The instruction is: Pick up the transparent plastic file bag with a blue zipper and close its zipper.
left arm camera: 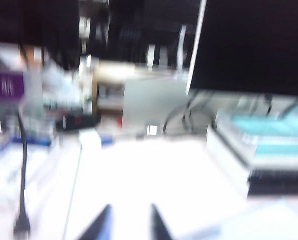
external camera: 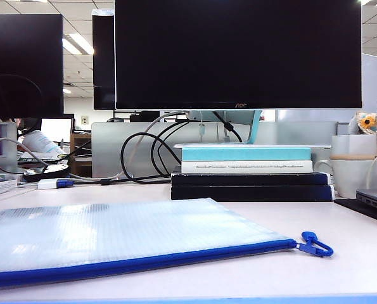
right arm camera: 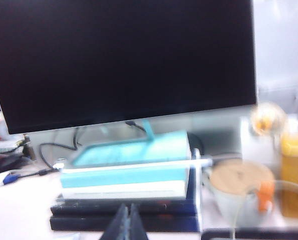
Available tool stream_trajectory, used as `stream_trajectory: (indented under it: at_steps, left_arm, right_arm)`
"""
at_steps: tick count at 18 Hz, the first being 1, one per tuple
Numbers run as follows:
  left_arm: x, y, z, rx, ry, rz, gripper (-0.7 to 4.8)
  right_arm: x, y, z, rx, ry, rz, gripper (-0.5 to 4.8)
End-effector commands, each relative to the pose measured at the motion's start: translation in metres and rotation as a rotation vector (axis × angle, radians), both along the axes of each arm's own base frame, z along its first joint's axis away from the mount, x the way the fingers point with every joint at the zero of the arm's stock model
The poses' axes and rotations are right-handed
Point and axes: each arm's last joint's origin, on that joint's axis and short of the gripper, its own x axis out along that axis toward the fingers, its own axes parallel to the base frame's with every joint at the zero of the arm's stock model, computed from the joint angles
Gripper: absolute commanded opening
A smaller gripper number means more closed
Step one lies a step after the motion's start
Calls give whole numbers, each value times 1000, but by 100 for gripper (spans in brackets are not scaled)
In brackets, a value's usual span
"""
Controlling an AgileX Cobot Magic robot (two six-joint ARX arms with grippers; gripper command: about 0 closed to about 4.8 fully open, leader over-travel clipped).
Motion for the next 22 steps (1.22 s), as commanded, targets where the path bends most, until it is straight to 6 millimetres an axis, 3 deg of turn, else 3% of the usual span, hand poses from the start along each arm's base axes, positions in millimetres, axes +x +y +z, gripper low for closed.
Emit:
stream_trajectory:
  at_steps: [1,3,8,22]
  left_arm:
    - [5,1,-20,-24,55,4,101]
    - [8,1,-32,-26,89,4,-9]
    - [11,1,-52,12,161,-17,-5]
    - [11,2,-55,5,194,0,-5]
  right_arm:
    - [6,-3,-16,40,13,-132,-5]
    - [10,-1,-35,20,70,-110,-5]
    - [13,-2,-55,-16,217,-153,-5]
    - [13,-1,-56,-18,229,-131,1]
